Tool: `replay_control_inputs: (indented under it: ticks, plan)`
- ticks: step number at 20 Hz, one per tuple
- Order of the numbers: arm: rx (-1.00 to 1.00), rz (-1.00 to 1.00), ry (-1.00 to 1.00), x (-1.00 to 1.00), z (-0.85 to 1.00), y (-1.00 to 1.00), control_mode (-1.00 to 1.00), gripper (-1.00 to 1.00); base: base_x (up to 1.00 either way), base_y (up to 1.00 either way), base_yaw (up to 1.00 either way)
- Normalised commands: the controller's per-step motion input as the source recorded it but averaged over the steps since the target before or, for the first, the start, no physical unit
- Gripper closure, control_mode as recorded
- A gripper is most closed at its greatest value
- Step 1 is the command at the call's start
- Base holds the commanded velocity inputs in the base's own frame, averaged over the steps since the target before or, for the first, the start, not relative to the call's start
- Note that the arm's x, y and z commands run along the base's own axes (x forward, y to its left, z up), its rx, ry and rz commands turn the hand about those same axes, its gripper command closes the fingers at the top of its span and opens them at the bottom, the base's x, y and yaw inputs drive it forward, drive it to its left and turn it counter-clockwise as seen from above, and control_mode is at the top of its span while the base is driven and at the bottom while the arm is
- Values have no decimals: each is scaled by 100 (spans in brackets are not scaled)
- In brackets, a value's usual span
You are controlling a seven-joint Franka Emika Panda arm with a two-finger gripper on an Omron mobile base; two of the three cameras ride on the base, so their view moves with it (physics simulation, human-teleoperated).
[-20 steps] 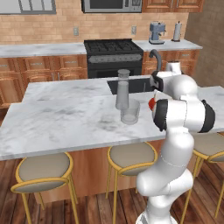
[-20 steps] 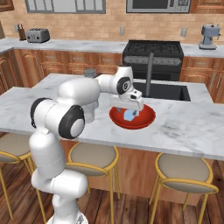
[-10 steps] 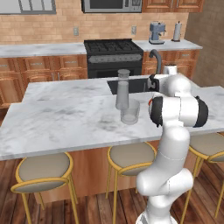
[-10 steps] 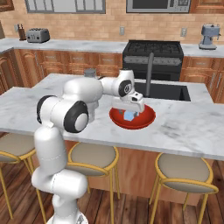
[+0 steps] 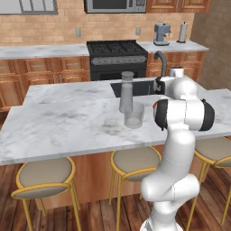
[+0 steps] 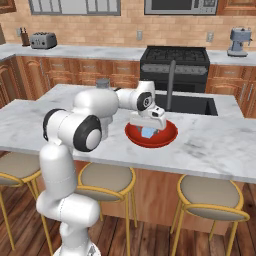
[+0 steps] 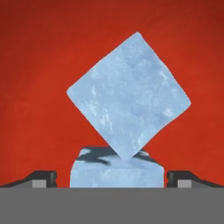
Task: There are two ice cubes in the ice bowl. Place both ice cubes in the glass cup.
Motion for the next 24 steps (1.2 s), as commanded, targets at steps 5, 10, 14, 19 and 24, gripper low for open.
replay_control_inputs:
  ticks: [5,10,14,19,24]
  plan:
    - [0,0,0,1,-5,0,-100,-100,0,0,0]
    - [0,0,0,9,-18,0,-100,-100,0,0,0]
    - [0,0,0,5,-16,0,-100,100,0,0,0]
    - [0,0,-2,-4,0,0,-100,100,0,0,0]
    - [0,-5,-14,-21,59,15,-100,100,0,0,0]
